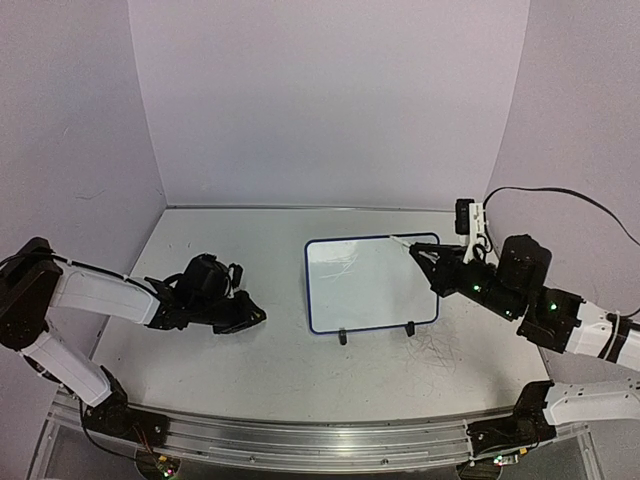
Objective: Write a sentence on the whiteboard
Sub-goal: Place the pen cap at the center of the board.
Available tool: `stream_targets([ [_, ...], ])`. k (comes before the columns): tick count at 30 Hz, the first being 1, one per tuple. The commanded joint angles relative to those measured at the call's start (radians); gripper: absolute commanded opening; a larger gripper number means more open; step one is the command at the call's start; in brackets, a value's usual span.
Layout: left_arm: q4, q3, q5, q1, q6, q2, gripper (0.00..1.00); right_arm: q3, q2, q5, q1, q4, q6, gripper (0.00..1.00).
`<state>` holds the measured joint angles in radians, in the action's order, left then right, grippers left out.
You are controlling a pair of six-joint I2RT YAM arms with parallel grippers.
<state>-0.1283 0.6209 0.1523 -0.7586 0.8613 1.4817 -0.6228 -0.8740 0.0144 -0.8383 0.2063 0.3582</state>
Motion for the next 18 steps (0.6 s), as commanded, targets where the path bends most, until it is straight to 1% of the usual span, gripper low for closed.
stream_targets([
  [1, 0.054, 0.067, -0.126, -0.009, -0.069, 0.045, 0.0, -0.019, 0.032, 0.035, -0.001, 0.013, -0.026, 0.0],
  [7, 0.159, 0.159, -0.296, -0.059, -0.128, 0.127, 0.02, 0.0, 0.065, 0.059, -0.001, 0.019, -0.037, 0.0],
  [12, 0.204, 0.218, -0.333, -0.062, -0.164, 0.203, 0.03, 0.012, 0.077, 0.077, 0.0, 0.018, -0.039, 0.0],
  [18, 0.244, 0.249, -0.399, -0.062, -0.198, 0.236, 0.06, 0.028, 0.091, 0.096, 0.0, 0.018, -0.036, 0.0],
])
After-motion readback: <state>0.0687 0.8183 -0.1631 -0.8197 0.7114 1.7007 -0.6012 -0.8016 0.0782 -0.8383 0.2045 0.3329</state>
